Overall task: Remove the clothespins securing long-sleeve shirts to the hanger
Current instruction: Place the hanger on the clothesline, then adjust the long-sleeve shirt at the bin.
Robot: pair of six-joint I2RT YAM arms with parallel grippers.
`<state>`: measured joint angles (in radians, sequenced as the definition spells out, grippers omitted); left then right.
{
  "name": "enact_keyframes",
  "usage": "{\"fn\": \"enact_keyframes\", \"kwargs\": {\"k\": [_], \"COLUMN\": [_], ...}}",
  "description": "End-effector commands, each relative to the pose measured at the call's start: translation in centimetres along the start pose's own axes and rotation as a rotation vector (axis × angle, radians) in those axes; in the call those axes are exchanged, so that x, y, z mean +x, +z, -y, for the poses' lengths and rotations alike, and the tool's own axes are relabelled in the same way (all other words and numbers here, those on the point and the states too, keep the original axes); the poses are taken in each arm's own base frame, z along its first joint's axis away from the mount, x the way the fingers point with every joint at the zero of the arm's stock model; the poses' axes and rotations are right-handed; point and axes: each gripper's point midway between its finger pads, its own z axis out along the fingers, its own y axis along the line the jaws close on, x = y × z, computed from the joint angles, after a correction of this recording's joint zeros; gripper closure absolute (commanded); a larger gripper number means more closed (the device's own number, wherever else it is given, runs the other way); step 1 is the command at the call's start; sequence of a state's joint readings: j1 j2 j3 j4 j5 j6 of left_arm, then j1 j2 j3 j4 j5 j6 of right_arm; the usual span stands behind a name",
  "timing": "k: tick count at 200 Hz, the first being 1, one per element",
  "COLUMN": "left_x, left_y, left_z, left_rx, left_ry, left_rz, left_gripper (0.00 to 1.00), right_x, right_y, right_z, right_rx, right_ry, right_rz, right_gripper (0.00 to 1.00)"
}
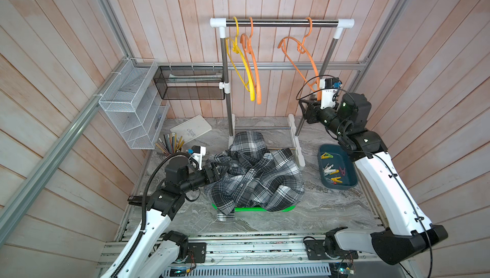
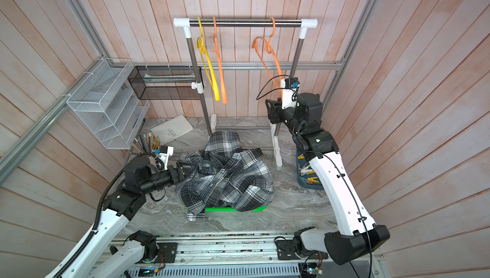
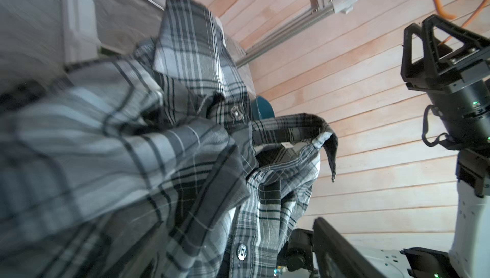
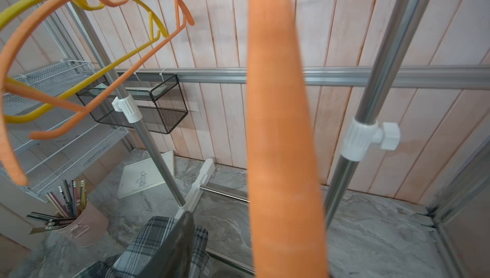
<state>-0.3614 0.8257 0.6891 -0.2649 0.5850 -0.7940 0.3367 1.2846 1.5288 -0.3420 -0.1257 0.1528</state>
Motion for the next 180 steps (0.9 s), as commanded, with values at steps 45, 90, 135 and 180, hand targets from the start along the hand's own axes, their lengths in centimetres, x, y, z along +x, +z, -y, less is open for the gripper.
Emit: {"fn": "enact_keyframes", "kwargs": {"k": [45, 90, 135, 180], "left_x": [4.8, 6.9, 8.4, 9.1], "left_y": [7.3, 8.5, 9.4, 9.6], "left_z": [-2.9, -7.1, -9.4, -10.6], "left_rx": [-0.065, -0.174, -0.219, -0.252], "left_ry": [-0.028, -0.071, -0.102, -0.112], "left_rz": [-0.154, -0.2, -0.241, -0.261], "left_gripper": [0.14, 0.14, 0.14, 0.15], "right_x": [10.6, 16.3, 19.9, 22.2], "right_y": [2.6, 5.5, 9.4, 12.8], "right_z": [-5.0, -6.1, -6.2, -6.1], "right_rx": [-0.308, -0.399, -0.442, -0.468], "right_ry": [0.234, 0.313, 0.335, 0.307], "right_rz": [-0.207, -0.308, -0.37, -0.393], "right_gripper": [0.35, 0.33, 0.31, 0.29]}}
